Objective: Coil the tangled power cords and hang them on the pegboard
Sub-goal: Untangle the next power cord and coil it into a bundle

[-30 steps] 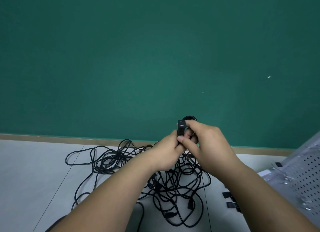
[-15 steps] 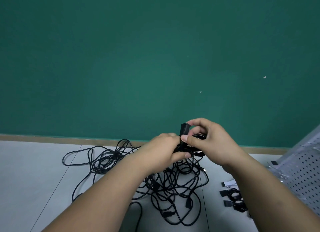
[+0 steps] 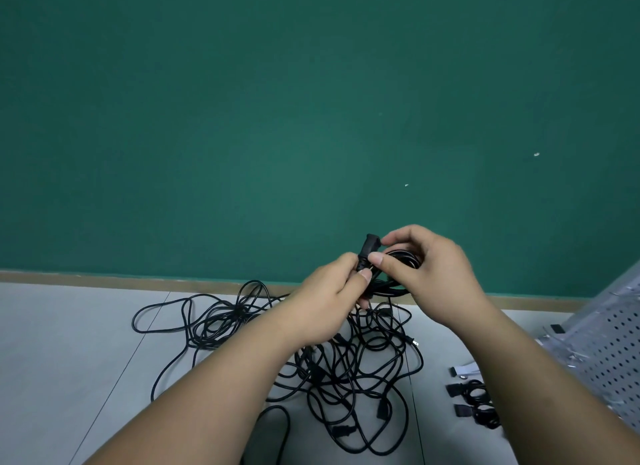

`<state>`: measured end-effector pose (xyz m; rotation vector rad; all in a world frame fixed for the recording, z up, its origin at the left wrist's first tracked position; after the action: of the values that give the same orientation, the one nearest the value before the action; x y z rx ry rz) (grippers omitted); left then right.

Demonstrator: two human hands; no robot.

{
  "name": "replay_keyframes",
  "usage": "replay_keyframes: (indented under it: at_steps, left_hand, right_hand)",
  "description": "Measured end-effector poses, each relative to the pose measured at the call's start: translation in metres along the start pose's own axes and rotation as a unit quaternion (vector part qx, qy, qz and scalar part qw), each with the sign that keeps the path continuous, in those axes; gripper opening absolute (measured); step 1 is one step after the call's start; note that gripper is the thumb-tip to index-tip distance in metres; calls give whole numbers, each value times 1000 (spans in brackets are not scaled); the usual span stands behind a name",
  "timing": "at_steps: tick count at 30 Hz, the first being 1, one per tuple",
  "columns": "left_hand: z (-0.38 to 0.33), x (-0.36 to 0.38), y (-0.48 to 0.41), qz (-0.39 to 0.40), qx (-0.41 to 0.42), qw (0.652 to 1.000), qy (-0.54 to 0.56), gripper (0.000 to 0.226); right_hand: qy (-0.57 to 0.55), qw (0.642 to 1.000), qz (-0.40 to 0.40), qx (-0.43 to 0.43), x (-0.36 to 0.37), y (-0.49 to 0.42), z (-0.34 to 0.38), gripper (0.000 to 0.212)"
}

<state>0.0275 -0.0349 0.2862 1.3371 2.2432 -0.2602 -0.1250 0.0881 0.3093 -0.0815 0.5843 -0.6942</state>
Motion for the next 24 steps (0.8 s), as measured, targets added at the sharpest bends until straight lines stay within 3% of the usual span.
replay_keyframes:
  at_steps: [5, 11, 15, 19, 24]
  left_hand:
    - [5, 4, -3, -21, -6, 1000, 4, 36]
    - [5, 5, -3, -9, -21, 996, -84, 23]
    - [4, 7, -3, -20, 21, 988, -150, 34]
    - [0, 13, -2, 6, 23, 976, -215, 35]
    - [0, 15, -8, 47, -27, 992, -113, 38]
  right_hand:
    - [45, 998, 50, 4, -3, -4, -10, 27]
    - [140, 986, 90, 0, 4, -1, -10, 40]
    - [79, 992, 98, 2, 1, -1, -11, 20]
    - [-39, 997, 64, 7, -2, 1, -8, 23]
    - [45, 996, -46, -68, -9, 6, -1, 31]
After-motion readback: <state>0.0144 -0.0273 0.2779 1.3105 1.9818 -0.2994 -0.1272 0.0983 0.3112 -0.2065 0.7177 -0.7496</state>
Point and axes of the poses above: each hand's wrist, its own y-axis away from the middle knuckle, its own x-axis out of the palm, z = x × y, the point moved 1 cm from there along -y, towards the middle knuckle, and after that the axes turned 5 degrees about -x, right-handed, at the moved point
